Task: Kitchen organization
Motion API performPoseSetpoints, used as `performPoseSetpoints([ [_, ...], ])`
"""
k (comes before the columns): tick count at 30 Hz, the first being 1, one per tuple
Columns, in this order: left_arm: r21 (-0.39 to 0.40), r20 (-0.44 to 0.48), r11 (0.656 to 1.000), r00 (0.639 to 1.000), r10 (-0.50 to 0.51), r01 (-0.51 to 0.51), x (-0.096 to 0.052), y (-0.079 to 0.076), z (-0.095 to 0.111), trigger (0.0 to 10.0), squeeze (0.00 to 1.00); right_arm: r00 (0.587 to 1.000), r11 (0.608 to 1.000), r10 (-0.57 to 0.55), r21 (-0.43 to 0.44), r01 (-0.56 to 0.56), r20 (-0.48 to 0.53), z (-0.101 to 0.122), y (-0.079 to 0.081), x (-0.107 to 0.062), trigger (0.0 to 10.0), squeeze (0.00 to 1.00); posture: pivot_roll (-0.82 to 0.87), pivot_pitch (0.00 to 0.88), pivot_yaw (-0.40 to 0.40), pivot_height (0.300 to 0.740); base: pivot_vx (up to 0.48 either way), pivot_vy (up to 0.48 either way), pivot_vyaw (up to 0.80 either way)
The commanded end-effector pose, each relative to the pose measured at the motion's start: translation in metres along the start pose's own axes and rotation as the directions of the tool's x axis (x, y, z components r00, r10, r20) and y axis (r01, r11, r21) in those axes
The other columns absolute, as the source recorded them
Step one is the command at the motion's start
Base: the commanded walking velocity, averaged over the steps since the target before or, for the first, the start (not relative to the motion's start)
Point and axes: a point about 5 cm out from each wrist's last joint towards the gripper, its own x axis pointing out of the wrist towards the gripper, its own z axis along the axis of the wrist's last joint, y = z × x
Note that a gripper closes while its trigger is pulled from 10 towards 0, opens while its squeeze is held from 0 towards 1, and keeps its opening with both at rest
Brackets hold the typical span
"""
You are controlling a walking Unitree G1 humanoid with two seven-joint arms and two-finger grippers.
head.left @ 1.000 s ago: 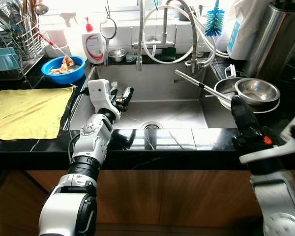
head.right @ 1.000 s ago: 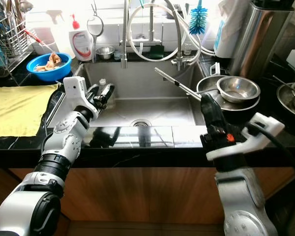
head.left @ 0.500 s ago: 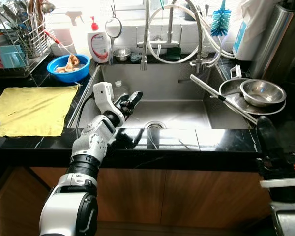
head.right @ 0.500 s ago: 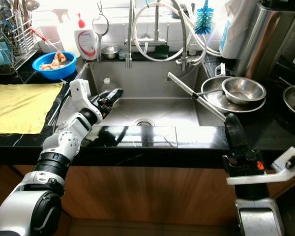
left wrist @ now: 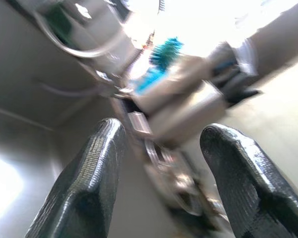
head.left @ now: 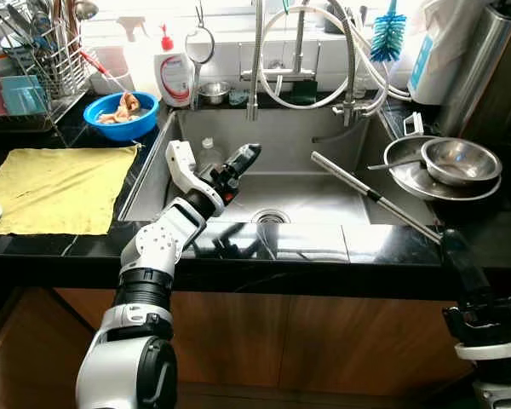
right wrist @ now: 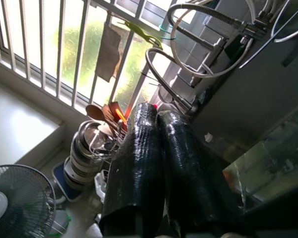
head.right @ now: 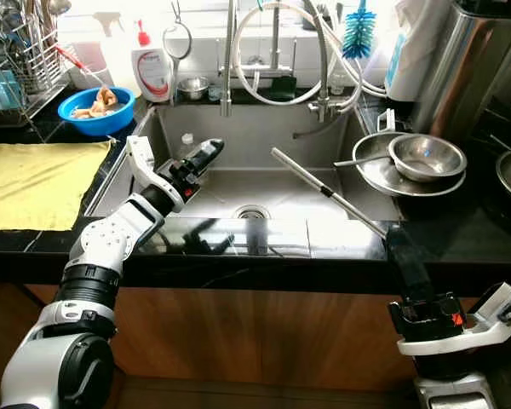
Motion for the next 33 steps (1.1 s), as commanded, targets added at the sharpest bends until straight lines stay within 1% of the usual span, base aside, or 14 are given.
performPoseSetpoints([
  [1,-0.007,-0.037,0.998,0.997,-0.070,0.070,0.002,-0.011,-0.004,10.0,0.00,1.000,1.000,0.010,-0.001,-0.010,-0.007,0.000,0.001,0.000,10.0,0.00,-0.03,0.000,0.040,0.740,0.000,0.000,0.00],
  [5,-0.066,-0.052,0.991,0.992,-0.119,0.116,0.003,-0.019,-0.009,10.0,0.00,0.999,1.000,0.019,-0.007,-0.020,-0.045,-0.005,0.003,0.002,10.0,0.00,-0.04,0.000,0.039,0.740,0.000,0.000,0.00],
  [20,-0.068,-0.120,0.987,0.981,-0.154,0.147,-0.001,-0.030,-0.021,10.0,0.00,0.994,0.995,0.095,-0.005,-0.095,-0.062,-0.008,0.011,0.005,10.0,0.00,-0.03,0.000,0.038,0.740,0.000,0.000,0.00],
  [21,-0.071,-0.116,0.987,0.981,-0.154,0.146,-0.001,-0.030,-0.021,8.4,0.00,0.993,0.995,0.095,-0.003,-0.095,-0.067,-0.009,0.010,0.004,10.0,0.00,-0.03,0.000,0.037,0.740,0.000,0.000,0.00],
  [22,-0.072,-0.116,0.987,0.981,-0.153,0.146,-0.001,-0.030,-0.021,6.1,0.00,0.993,0.996,0.092,-0.002,-0.093,-0.074,-0.010,0.010,0.004,10.0,0.00,-0.03,0.000,0.037,0.740,0.000,0.000,0.00],
  [23,-0.073,-0.117,0.987,0.981,-0.153,0.145,-0.001,-0.030,-0.021,6.1,0.00,0.993,0.996,0.091,-0.002,-0.091,-0.080,-0.011,0.009,0.004,10.0,0.00,-0.03,0.000,0.037,0.740,0.000,0.000,0.00],
  [24,-0.074,-0.121,0.987,0.981,-0.153,0.145,-0.001,-0.031,-0.022,4.8,0.00,0.992,0.996,0.090,-0.002,-0.090,-0.088,-0.012,0.009,0.004,10.0,0.00,-0.03,0.000,0.037,0.740,0.000,0.000,0.00],
  [25,-0.077,-0.124,0.986,0.980,-0.155,0.146,-0.001,-0.031,-0.023,4.4,0.00,0.991,0.996,0.093,-0.001,-0.093,-0.094,-0.013,0.009,0.004,10.0,0.00,-0.03,0.000,0.037,0.740,0.000,0.000,0.00],
  [27,-0.093,-0.133,0.984,0.977,-0.164,0.153,-0.001,-0.033,-0.025,5.4,0.00,0.990,0.995,0.104,0.000,-0.104,-0.100,-0.015,0.010,0.004,10.0,0.00,-0.03,0.000,0.037,0.740,0.000,0.000,0.00],
  [28,-0.097,-0.135,0.983,0.977,-0.167,0.155,-0.001,-0.034,-0.026,5.4,0.00,0.989,0.994,0.105,0.000,-0.106,-0.101,-0.015,0.010,0.004,10.0,0.00,-0.03,0.000,0.037,0.740,0.000,0.000,0.00],
  [30,-0.098,-0.136,0.983,0.976,-0.168,0.156,-0.002,-0.034,-0.027,6.9,0.00,0.989,0.994,0.108,0.000,-0.108,-0.101,-0.015,0.010,0.004,10.0,0.00,-0.03,0.000,0.037,0.740,0.000,0.000,0.00],
  [31,-0.098,-0.136,0.983,0.976,-0.168,0.155,-0.002,-0.035,-0.027,6.9,0.00,0.989,0.994,0.109,0.000,-0.110,-0.102,-0.015,0.010,0.004,10.0,0.00,-0.03,0.000,0.037,0.740,0.000,0.000,0.00],
  [32,-0.103,-0.135,0.982,0.976,-0.169,0.156,-0.002,-0.035,-0.027,5.8,0.00,0.989,0.994,0.110,0.000,-0.111,-0.103,-0.015,0.010,0.004,10.0,0.00,-0.03,0.000,0.037,0.740,0.000,0.000,0.00],
  [33,-0.104,-0.134,0.982,0.976,-0.170,0.156,-0.002,-0.035,-0.027,5.8,0.00,0.989,0.994,0.111,0.000,-0.111,-0.103,-0.015,0.010,0.004,10.0,0.00,-0.03,0.000,0.037,0.740,0.000,0.000,0.00],
])
